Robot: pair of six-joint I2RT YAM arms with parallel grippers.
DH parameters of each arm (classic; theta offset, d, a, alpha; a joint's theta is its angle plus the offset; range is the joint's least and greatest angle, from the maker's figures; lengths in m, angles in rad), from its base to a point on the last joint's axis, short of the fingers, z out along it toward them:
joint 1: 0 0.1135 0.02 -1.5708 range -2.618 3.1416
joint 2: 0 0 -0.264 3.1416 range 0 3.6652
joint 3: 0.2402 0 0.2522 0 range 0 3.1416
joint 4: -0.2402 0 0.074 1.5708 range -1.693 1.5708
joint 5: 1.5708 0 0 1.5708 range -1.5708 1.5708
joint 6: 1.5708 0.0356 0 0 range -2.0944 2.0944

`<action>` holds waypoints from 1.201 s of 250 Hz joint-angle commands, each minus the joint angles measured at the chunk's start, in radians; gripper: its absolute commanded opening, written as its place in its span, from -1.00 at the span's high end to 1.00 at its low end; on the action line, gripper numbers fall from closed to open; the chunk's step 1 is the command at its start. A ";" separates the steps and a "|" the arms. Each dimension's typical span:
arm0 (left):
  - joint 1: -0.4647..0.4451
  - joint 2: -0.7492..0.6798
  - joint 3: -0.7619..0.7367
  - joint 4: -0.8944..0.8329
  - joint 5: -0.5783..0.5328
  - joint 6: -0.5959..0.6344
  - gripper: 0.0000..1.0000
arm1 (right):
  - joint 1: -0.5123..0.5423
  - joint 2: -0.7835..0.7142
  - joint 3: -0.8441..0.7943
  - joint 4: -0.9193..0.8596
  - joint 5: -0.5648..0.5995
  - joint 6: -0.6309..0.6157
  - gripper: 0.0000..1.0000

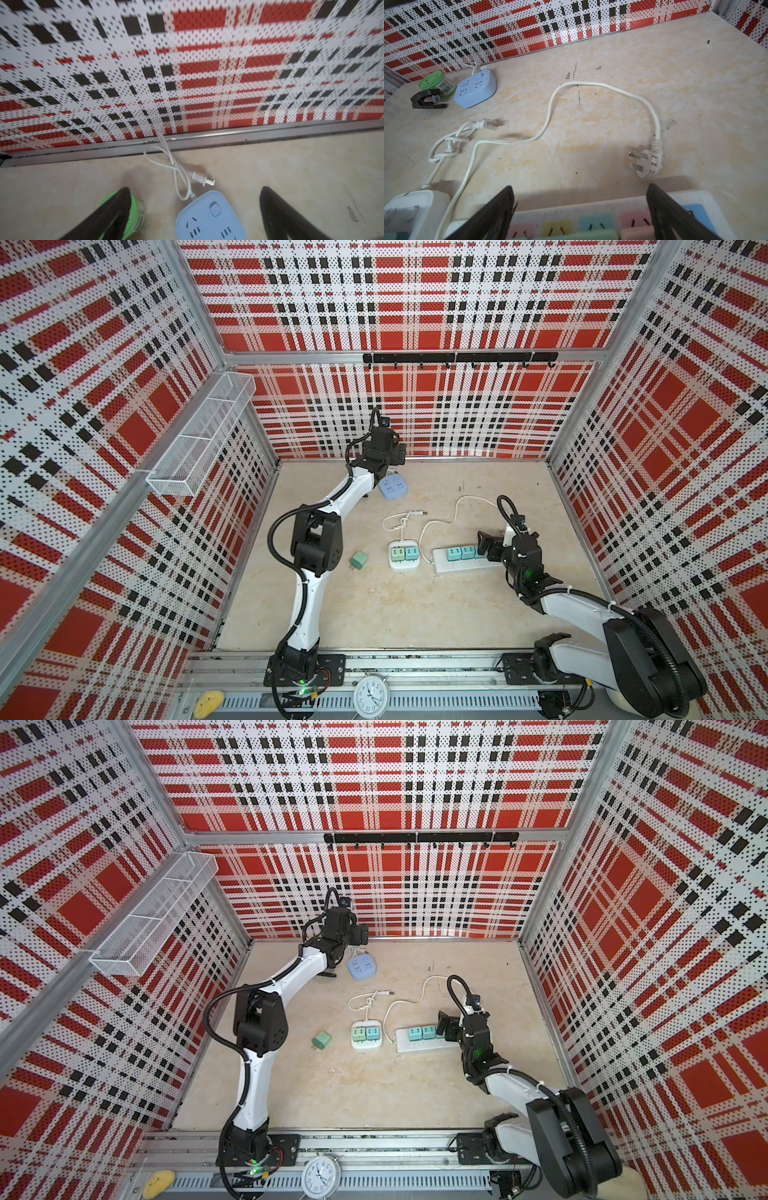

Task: Insert the plug
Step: 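Move the left gripper toward the light-blue power cube near the far wall, then lower the left gripper onto the light-blue power cube while the right moves farther away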

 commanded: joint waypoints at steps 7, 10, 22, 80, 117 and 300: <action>-0.004 0.135 0.152 -0.169 0.015 0.035 -0.95 | -0.005 0.009 0.027 0.029 -0.007 0.005 -1.00; -0.006 0.146 0.164 -0.175 0.023 0.037 -0.96 | -0.004 0.010 0.029 0.029 -0.008 0.005 -1.00; -0.008 0.190 0.223 -0.206 0.045 0.048 -0.95 | -0.004 0.012 0.029 0.029 -0.015 0.003 -1.00; -0.008 0.375 0.446 -0.314 0.047 0.053 -0.92 | -0.003 0.036 0.050 0.015 -0.037 -0.006 -1.00; 0.008 0.423 0.484 -0.338 0.054 -0.019 -0.78 | -0.004 0.042 0.054 0.016 -0.045 -0.007 -1.00; 0.025 0.423 0.453 -0.642 0.189 -0.152 -0.55 | -0.003 0.032 0.042 0.029 -0.074 -0.015 -1.00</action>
